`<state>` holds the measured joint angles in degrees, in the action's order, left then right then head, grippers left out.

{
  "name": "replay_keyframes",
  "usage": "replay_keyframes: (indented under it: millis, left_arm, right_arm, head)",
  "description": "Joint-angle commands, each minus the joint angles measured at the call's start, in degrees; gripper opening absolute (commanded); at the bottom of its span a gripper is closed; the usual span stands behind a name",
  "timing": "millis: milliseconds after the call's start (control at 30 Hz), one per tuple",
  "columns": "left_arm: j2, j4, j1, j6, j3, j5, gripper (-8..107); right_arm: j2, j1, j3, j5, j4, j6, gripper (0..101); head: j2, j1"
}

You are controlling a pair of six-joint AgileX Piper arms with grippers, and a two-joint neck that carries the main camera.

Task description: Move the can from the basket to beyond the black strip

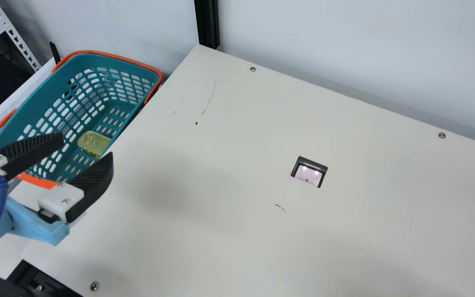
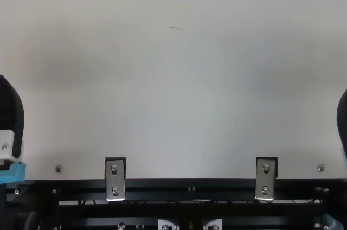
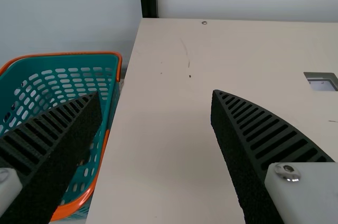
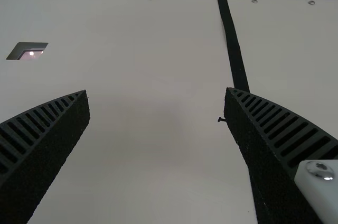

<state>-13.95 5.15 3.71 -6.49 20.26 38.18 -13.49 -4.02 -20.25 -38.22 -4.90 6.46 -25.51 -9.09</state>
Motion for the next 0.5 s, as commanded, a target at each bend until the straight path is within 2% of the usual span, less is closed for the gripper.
replay_keyframes:
  millis: [0,167,467]
  left_arm:
    - [-0.79,0.48,-0.4,-0.34,0.51,-0.27,90]
    - [-6.39,2.51,-2.07,-2.54,4.52,-1.59,90]
    - [-21.39,6.31,-8.61,-8.63,16.61,-4.61,90]
  right_arm:
    - [0.0,0.0,0.0,0.0,0.0,0.0,101]
    - [0.0,0.0,0.0,0.0,0.0,0.0,101]
    - [0.0,0.0,0.0,0.0,0.0,0.0,101]
  head:
    - [-1.05,-1.91]
    - [-1.05,-1.91]
    - [-1.05,-1.91]
